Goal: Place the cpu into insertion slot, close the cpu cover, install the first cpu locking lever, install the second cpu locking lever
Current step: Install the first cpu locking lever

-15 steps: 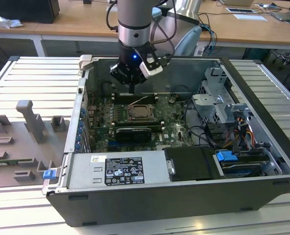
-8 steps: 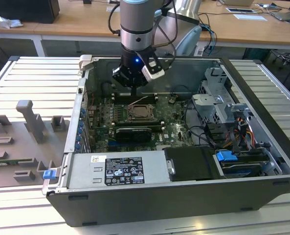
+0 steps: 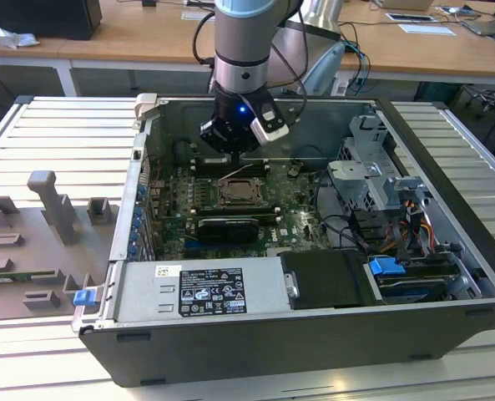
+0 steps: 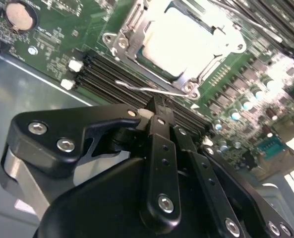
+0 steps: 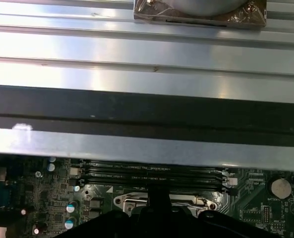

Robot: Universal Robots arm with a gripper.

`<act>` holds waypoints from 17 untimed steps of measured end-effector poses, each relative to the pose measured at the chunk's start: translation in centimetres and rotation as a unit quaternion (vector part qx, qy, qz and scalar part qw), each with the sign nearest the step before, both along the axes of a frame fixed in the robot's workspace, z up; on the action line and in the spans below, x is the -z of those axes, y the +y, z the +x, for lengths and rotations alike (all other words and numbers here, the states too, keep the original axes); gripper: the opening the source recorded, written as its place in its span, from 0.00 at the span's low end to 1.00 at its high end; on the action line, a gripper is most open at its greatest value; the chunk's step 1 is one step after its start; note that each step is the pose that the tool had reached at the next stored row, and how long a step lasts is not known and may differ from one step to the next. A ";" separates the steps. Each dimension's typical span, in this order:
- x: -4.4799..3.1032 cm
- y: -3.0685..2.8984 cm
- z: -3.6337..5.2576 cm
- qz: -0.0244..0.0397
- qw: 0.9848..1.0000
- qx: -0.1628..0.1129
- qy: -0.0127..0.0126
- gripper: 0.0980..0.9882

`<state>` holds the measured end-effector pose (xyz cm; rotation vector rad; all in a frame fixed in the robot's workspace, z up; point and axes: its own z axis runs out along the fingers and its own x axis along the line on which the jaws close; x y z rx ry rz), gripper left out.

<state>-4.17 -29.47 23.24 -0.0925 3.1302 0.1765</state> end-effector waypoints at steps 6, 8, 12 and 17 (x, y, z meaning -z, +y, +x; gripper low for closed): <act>0.27 0.23 0.51 0.000 1.000 -0.012 0.000 0.01; 0.34 0.31 0.65 0.000 1.000 -0.016 0.000 0.01; 0.54 0.52 0.99 0.000 1.000 -0.020 0.000 0.01; 1.05 0.54 1.60 0.000 1.000 -0.021 0.000 0.01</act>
